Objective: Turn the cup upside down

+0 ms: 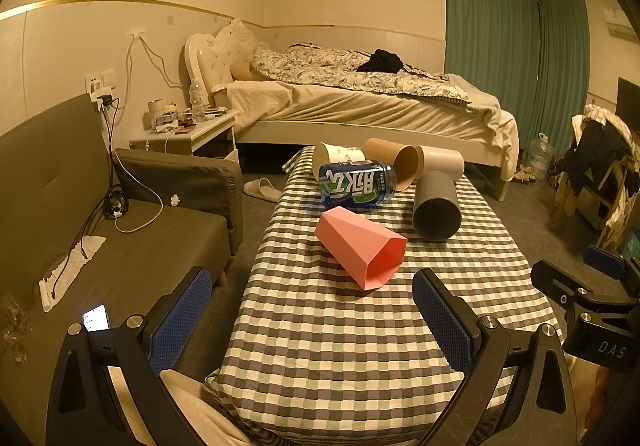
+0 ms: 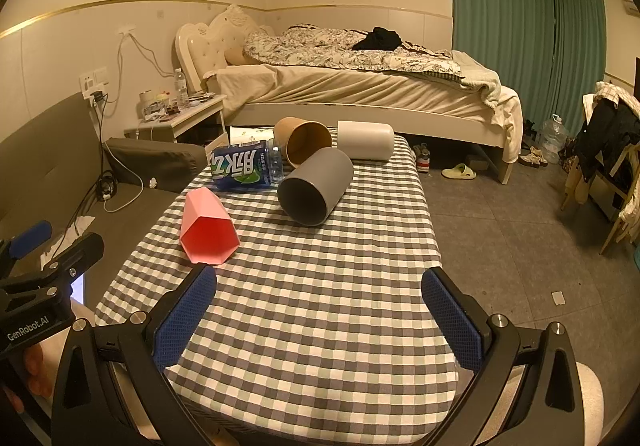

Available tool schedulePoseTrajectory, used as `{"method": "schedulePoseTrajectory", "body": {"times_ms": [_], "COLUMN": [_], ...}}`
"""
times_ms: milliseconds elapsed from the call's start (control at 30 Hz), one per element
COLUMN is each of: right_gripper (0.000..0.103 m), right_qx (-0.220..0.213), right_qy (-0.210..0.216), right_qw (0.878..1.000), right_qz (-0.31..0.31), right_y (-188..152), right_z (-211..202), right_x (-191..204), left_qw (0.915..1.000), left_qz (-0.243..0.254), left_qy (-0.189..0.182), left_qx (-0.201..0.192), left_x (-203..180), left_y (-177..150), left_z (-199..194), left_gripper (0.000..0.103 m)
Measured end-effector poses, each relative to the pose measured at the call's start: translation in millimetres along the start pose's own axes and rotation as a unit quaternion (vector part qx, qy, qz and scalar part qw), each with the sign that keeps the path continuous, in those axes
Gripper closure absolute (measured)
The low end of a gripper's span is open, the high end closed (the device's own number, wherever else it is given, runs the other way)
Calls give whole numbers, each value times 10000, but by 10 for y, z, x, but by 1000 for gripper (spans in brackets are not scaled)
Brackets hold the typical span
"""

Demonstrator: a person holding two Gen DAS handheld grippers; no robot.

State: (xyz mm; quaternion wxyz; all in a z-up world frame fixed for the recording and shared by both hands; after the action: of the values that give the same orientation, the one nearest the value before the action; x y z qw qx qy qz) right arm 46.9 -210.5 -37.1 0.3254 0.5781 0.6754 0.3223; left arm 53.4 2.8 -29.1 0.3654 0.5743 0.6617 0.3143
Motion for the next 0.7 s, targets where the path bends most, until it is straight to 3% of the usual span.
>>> {"method": "schedulePoseTrajectory", "body": {"times_ms": [700], "right_gripper": [0], "right_qx": [24], "right_qy": [13], "right_qw": [10000], "right_qz": [-10], "right_y": [-86], "right_z": [24], "right_x": [-24], "left_qw": [10000], "left_qz": [6], "left_qy": [-1], "left_qx": [3], "left_x": [0], "left_y": [-9], "left_z": [0], "left_gripper": [0]}}
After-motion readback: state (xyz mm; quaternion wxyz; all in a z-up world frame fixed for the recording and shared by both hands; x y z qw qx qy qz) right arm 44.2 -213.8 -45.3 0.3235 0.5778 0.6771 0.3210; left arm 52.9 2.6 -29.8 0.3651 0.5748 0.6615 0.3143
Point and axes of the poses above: each gripper's, at about its wrist camera, not at the fingertips, and z roughly the way its jaws point, x to its left, y to its top, the point moved 6 cm from there along z, roughly the way its jaws point, and after that the axes turned 7 degrees about -z, right-handed, at the moved point
